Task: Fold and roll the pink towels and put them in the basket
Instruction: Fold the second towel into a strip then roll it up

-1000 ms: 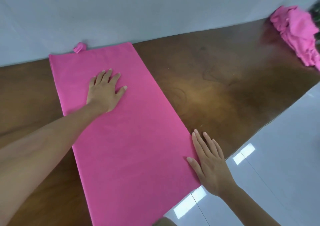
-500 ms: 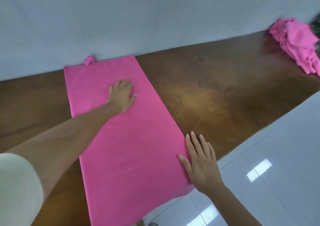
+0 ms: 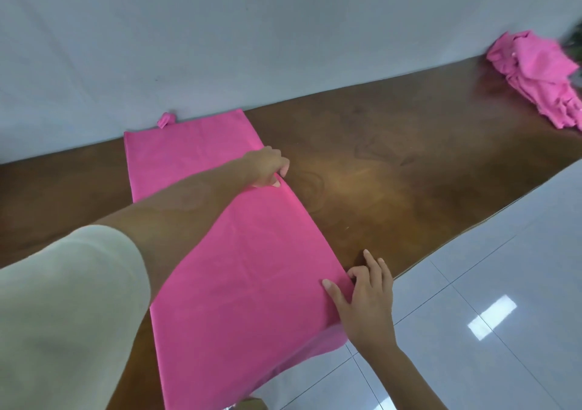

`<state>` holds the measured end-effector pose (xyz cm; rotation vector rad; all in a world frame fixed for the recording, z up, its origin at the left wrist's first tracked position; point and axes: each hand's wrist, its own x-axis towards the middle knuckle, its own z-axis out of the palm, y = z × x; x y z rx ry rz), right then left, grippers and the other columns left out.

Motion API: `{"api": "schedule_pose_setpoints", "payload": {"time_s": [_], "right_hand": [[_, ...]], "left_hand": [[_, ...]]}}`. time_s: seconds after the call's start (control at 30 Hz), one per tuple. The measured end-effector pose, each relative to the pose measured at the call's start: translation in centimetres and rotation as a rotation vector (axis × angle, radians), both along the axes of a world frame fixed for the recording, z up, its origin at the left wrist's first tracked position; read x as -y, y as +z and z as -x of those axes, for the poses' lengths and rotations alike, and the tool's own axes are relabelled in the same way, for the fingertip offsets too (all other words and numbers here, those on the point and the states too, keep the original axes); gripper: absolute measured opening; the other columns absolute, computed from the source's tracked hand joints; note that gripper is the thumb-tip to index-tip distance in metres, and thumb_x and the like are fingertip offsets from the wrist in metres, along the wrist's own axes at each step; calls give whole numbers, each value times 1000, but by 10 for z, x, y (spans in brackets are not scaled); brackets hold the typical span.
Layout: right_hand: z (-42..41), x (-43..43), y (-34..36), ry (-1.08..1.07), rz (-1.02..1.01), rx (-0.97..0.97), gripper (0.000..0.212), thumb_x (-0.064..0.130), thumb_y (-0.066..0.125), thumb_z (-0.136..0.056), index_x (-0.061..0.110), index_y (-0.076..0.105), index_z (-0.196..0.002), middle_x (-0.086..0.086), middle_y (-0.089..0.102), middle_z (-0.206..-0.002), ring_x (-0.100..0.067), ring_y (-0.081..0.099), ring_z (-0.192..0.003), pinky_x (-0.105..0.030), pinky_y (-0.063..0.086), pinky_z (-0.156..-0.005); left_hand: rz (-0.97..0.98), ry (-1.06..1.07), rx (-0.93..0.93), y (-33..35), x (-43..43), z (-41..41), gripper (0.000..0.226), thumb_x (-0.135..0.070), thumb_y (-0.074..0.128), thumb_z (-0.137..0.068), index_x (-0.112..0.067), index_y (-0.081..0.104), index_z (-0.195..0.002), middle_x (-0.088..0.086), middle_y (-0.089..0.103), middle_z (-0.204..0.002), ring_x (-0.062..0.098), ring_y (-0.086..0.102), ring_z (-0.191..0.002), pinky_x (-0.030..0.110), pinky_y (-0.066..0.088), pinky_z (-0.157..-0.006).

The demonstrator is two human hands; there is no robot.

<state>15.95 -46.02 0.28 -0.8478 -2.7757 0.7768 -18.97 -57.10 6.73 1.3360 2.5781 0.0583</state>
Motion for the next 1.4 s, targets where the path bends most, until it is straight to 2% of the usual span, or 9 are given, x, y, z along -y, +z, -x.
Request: {"api": "schedule_pose_setpoints", "payload": {"time_s": [0.13, 0.4, 0.6, 0.73, 0.8, 0.93, 1.07, 1.17, 1.4], "right_hand": [[-12, -3, 2, 19, -66, 24, 76, 86, 21, -78, 25, 60, -101, -2, 34, -162, -27, 16, -152, -48, 24, -121], [-32, -10, 7, 47, -183, 26, 79, 81, 20, -84, 23, 73, -94, -2, 46, -154, -27, 27, -148, -49, 36, -114], [-48, -12, 0, 74, -241, 9, 90, 82, 7, -87, 23, 75, -88, -4, 49, -152, -29, 29, -148, -53, 38, -112], [-65, -12, -8, 96, -267, -30, 56, 63, 40, -93, 19, 73, -79, -9, 51, -149, -33, 32, -145, -58, 38, -107], [-72, -10, -13, 90, -282, -63, 45, 55, 49, -92, 19, 71, -76, -7, 55, -142, -32, 36, -140, -57, 39, -105], [-85, -4, -15, 93, -264, -133, 48, 58, 41, -93, 21, 68, -79, 4, 62, -109, -22, 50, -112, -44, 42, -93], [-88, 2, -2, 63, -90, -80, 51, 64, 28, -99, 24, 53, -79, 12, 55, -74, -13, 53, -74, -34, 45, -72], [-89, 10, 8, 0, -30, -35, 38, 57, 30, -98, 26, 47, -86, 11, 55, -74, -10, 54, -70, -34, 48, -65], [-90, 38, 36, -160, -31, -119, 32, 54, 27, -100, 27, 45, -96, 14, 54, -78, -8, 55, -68, -28, 42, -59]], "left_hand": [[70, 25, -29, 2, 0, 3, 20, -32, 71, -94, -17, 65, -104, 3, 54, -114, 23, 48, -106, 43, 48, -89], [267, 180, 25, 6, 19, 10, 42, -51, 46, -103, -16, 47, -127, 9, 47, -122, 29, 52, -97, 49, 49, -93], [144, 226, 25, 16, 46, 8, 42, -60, 58, -93, -23, 43, -105, 10, 44, -119, 31, 46, -113, 51, 45, -99], [15, 188, 3, 28, 66, 7, 37, -49, 67, -92, -19, 46, -99, 11, 53, -120, 37, 41, -135, 52, 41, -106], [-43, 149, -23, 35, 75, 11, 36, -45, 71, -90, -17, 48, -92, 1, 54, -99, 37, 52, -121, 55, 41, -106], [-123, 106, -40, 43, 89, 10, 35, -33, 76, -89, -12, 48, -87, -9, 43, -81, 35, 57, -99, 56, 40, -106], [-152, 132, -39, 52, 94, 5, 34, -31, 74, -90, -10, 48, -90, 1, 50, -88, 33, 53, -93, 48, 46, -92], [-150, 152, -42, 59, 98, 5, 34, -34, 73, -91, -12, 48, -92, 14, 56, -105, 29, 51, -91, 35, 38, -75], [-166, 186, -27, 80, 119, 9, 37, -41, 72, -91, -10, 54, -98, 4, 55, -101, 23, 51, -88, 36, 38, -79]]}}
